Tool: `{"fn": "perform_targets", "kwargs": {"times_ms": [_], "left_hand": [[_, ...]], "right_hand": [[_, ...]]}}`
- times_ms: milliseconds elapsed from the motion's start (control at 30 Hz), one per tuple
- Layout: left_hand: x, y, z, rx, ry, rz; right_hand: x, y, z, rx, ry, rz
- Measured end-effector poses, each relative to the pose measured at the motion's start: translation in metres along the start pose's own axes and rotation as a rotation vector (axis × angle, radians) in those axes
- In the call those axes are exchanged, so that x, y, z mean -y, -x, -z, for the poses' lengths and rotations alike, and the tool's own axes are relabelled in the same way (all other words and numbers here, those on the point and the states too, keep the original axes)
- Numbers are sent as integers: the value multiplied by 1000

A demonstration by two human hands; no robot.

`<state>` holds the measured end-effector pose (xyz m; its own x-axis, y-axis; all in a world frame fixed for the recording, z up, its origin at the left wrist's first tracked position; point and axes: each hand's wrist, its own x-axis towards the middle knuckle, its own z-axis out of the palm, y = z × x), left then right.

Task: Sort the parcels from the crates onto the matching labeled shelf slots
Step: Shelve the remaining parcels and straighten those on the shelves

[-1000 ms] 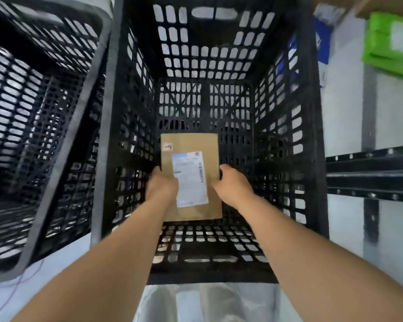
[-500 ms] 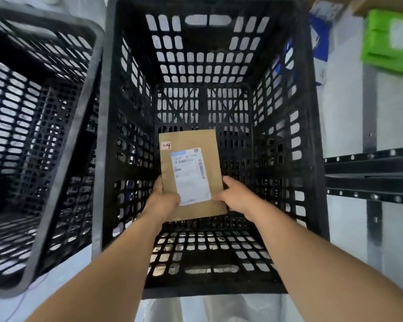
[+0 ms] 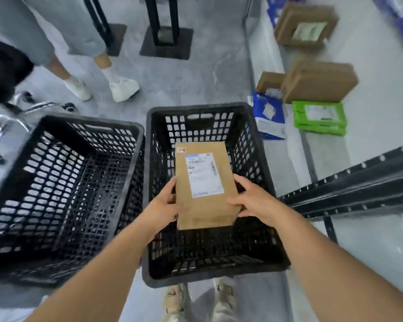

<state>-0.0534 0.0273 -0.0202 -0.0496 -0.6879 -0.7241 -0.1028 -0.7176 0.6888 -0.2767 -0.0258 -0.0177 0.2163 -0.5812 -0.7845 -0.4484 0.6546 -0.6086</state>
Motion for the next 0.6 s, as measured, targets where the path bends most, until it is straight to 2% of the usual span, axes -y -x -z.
{"fn": "perform_targets", "kwargs": {"times_ms": [133,300,600], "left_hand": [[-45,51,10,87,-131,-227],[-84,106,6,146,-242,-430],[-112,190,-13,192,-357,-756]], "right_hand": [[22,66,8,-78,-54,204],[42,144,8,-203,-72,387],[37,265,2,-428,-38,632]]}}
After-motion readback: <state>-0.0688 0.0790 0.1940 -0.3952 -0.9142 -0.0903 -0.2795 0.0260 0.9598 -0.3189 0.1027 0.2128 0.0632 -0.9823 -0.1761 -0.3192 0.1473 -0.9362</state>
